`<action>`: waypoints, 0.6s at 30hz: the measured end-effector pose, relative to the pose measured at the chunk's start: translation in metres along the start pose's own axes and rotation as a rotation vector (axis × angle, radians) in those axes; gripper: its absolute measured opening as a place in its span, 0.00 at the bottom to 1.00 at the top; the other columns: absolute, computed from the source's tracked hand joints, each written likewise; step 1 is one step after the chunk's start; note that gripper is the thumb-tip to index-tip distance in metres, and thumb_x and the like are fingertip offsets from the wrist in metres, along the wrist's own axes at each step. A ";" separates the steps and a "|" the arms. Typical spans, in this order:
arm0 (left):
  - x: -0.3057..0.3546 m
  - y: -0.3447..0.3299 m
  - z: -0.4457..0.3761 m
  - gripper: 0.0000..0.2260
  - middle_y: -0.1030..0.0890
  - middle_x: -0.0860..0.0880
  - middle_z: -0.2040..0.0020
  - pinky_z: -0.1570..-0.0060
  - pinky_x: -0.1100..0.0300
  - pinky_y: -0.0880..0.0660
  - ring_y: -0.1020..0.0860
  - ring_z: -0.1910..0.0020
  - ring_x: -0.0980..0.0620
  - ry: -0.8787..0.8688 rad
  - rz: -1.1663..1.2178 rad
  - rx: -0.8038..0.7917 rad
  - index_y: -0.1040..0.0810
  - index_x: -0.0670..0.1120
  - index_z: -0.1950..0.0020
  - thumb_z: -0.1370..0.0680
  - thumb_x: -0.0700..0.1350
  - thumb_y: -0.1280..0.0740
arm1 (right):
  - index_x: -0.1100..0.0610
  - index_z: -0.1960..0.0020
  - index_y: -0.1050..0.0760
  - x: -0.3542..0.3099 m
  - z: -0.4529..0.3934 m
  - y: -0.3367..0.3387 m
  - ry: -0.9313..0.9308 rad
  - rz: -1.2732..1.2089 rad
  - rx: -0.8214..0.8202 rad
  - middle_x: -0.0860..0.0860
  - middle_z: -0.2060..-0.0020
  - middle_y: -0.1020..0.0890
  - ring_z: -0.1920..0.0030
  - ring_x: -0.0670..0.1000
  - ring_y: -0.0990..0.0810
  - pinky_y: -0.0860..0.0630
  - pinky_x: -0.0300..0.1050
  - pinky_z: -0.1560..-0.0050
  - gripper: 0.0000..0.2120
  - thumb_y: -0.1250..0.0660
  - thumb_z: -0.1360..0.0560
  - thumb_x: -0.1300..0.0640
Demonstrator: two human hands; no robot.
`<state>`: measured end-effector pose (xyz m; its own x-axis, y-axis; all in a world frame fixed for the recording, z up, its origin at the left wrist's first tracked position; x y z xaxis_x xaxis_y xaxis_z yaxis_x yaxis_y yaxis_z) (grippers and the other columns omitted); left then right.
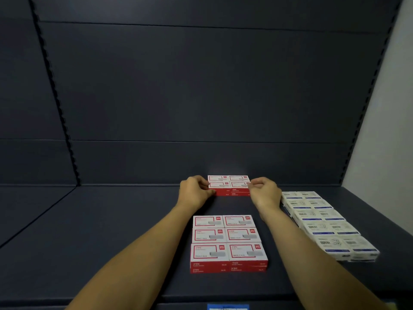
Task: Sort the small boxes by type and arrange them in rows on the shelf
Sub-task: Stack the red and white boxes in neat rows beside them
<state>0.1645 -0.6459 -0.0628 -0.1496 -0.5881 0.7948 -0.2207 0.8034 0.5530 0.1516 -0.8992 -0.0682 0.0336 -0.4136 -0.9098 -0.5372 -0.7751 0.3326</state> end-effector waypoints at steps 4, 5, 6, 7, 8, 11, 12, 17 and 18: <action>0.002 -0.001 0.000 0.08 0.16 0.52 0.57 0.59 0.70 0.27 0.18 0.56 0.57 -0.003 -0.017 0.017 0.18 0.46 0.52 0.28 0.44 0.22 | 0.53 0.52 0.20 0.001 -0.002 -0.004 0.014 0.009 -0.009 0.50 0.57 0.15 0.52 0.52 0.16 0.20 0.52 0.45 0.03 0.27 0.25 0.56; 0.002 -0.001 0.000 0.08 0.16 0.52 0.56 0.58 0.69 0.27 0.18 0.56 0.57 -0.002 -0.020 0.019 0.18 0.46 0.53 0.28 0.44 0.22 | 0.52 0.53 0.20 0.001 -0.002 -0.004 0.016 0.012 -0.011 0.49 0.58 0.15 0.51 0.52 0.17 0.20 0.52 0.45 0.02 0.27 0.25 0.56; 0.003 -0.001 0.001 0.08 0.16 0.51 0.56 0.57 0.69 0.26 0.18 0.56 0.57 0.000 -0.022 0.020 0.18 0.46 0.53 0.28 0.43 0.22 | 0.51 0.54 0.21 0.002 -0.003 -0.005 0.016 0.015 -0.013 0.49 0.58 0.15 0.50 0.53 0.17 0.20 0.53 0.45 0.03 0.27 0.25 0.56; 0.003 0.000 0.001 0.08 0.16 0.51 0.56 0.57 0.68 0.26 0.18 0.56 0.56 0.002 -0.021 0.021 0.18 0.46 0.53 0.28 0.43 0.22 | 0.51 0.54 0.21 0.002 -0.003 -0.005 0.017 0.015 -0.015 0.49 0.58 0.15 0.50 0.53 0.17 0.20 0.53 0.45 0.02 0.27 0.25 0.56; 0.003 -0.001 0.001 0.08 0.16 0.51 0.56 0.56 0.67 0.26 0.18 0.56 0.56 0.003 -0.021 0.021 0.18 0.46 0.52 0.28 0.43 0.22 | 0.52 0.54 0.20 0.002 -0.003 -0.005 0.016 0.013 -0.016 0.49 0.58 0.15 0.50 0.53 0.17 0.20 0.53 0.45 0.02 0.27 0.25 0.56; 0.004 -0.001 0.002 0.08 0.16 0.51 0.55 0.55 0.66 0.26 0.19 0.56 0.56 0.007 -0.026 0.021 0.18 0.46 0.51 0.27 0.43 0.22 | 0.50 0.56 0.21 0.002 -0.003 -0.005 0.026 0.012 -0.021 0.49 0.59 0.15 0.49 0.54 0.17 0.20 0.54 0.44 0.03 0.27 0.25 0.56; 0.005 -0.001 0.002 0.08 0.16 0.51 0.55 0.55 0.66 0.25 0.19 0.56 0.56 0.009 -0.026 0.021 0.18 0.46 0.51 0.27 0.43 0.22 | 0.50 0.56 0.21 0.002 -0.003 -0.006 0.025 0.012 -0.022 0.49 0.59 0.15 0.49 0.54 0.17 0.20 0.54 0.44 0.03 0.27 0.25 0.56; 0.003 0.001 0.001 0.08 0.18 0.53 0.57 0.64 0.73 0.31 0.20 0.58 0.60 0.054 0.007 -0.009 0.18 0.47 0.50 0.27 0.45 0.23 | 0.55 0.50 0.19 0.004 -0.004 -0.003 -0.010 -0.014 -0.004 0.51 0.55 0.14 0.50 0.53 0.17 0.21 0.54 0.42 0.05 0.27 0.25 0.55; 0.001 0.002 0.000 0.08 0.18 0.53 0.56 0.66 0.72 0.32 0.22 0.59 0.61 0.080 0.032 -0.004 0.18 0.47 0.51 0.26 0.47 0.24 | 0.55 0.49 0.20 0.004 -0.004 -0.001 -0.028 -0.023 0.002 0.51 0.55 0.14 0.49 0.54 0.17 0.21 0.53 0.42 0.06 0.28 0.25 0.54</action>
<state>0.1639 -0.6449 -0.0612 -0.0786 -0.5531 0.8294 -0.2134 0.8220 0.5279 0.1559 -0.9020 -0.0717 0.0218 -0.3823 -0.9238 -0.5385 -0.7830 0.3113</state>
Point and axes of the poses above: each hand's wrist, its own z-axis away from the middle knuckle, its own y-axis out of the back of the hand, x = y × z, the point moved 9 cm from there along -z, towards the middle knuckle
